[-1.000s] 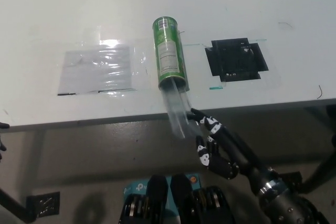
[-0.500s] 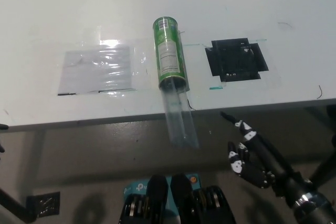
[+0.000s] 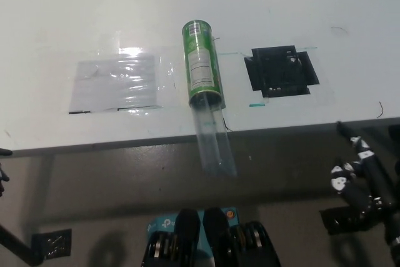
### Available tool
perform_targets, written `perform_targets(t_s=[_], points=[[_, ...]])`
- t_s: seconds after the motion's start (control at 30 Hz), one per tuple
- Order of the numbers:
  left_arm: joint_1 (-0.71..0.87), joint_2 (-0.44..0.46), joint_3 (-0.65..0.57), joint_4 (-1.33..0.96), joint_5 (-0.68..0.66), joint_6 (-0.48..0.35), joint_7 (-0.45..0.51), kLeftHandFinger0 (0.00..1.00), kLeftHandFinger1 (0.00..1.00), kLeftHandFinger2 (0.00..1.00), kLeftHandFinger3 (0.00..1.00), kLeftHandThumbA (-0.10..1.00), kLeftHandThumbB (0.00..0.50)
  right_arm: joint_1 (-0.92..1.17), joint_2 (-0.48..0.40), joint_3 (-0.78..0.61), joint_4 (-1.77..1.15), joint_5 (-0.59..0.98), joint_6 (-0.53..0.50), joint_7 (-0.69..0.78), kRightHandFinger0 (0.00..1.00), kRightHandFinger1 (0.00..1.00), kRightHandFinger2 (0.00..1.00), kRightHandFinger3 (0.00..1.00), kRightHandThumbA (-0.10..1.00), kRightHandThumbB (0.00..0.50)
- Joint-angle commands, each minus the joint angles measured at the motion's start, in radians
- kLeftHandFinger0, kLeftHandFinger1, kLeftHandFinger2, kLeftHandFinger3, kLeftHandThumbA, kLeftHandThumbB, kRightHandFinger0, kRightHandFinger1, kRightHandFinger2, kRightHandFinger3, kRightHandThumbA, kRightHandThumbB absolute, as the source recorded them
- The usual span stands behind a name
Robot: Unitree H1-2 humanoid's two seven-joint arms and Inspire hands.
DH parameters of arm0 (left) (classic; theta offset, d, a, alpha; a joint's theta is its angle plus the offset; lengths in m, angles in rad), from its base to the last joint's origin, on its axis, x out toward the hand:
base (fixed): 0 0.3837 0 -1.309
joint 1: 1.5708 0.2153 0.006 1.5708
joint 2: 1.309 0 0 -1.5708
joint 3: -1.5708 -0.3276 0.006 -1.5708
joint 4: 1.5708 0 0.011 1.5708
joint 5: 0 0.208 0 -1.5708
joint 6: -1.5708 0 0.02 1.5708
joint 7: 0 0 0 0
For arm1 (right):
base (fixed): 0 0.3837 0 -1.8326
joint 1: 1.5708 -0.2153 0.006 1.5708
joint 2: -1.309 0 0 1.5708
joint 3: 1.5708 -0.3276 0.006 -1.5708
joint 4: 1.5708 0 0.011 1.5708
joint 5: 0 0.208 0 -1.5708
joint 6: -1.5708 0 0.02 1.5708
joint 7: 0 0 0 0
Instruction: The robot uses its right hand finger to pull out the chips tray kept inside a container in the middle of the desk
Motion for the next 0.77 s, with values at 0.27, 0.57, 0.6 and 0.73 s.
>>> perform_targets(t_s=[0.27, 0.57, 0.6, 0.73], points=[[0.004, -0.003, 0.011, 0.007, -0.006, -0.061, -0.002, 0.25, 0.21, 0.26, 0.49, 0.12, 0.000, -0.048, 0.102, -0.158, 0.161, 0.141, -0.022, -0.122, 0.00, 0.06, 0.45, 0.66, -0.10, 0.222], [0.018, -0.019, 0.007, 0.012, -0.001, -0.076, -0.001, 0.25, 0.21, 0.26, 0.49, 0.13, 0.000, -0.056, 0.113, -0.177, 0.165, 0.140, 0.006, -0.162, 0.00, 0.03, 0.37, 0.60, -0.10, 0.206], [0.020, -0.018, 0.004, 0.011, 0.006, -0.083, 0.001, 0.25, 0.21, 0.26, 0.50, 0.13, 0.000, -0.057, 0.109, -0.174, 0.171, 0.139, -0.002, -0.163, 0.00, 0.02, 0.36, 0.60, -0.10, 0.213], [0.024, -0.022, 0.001, 0.012, 0.006, -0.088, 0.001, 0.24, 0.21, 0.25, 0.48, 0.12, 0.000, -0.052, 0.107, -0.172, 0.161, 0.146, 0.012, -0.165, 0.00, 0.00, 0.36, 0.60, -0.10, 0.208]])
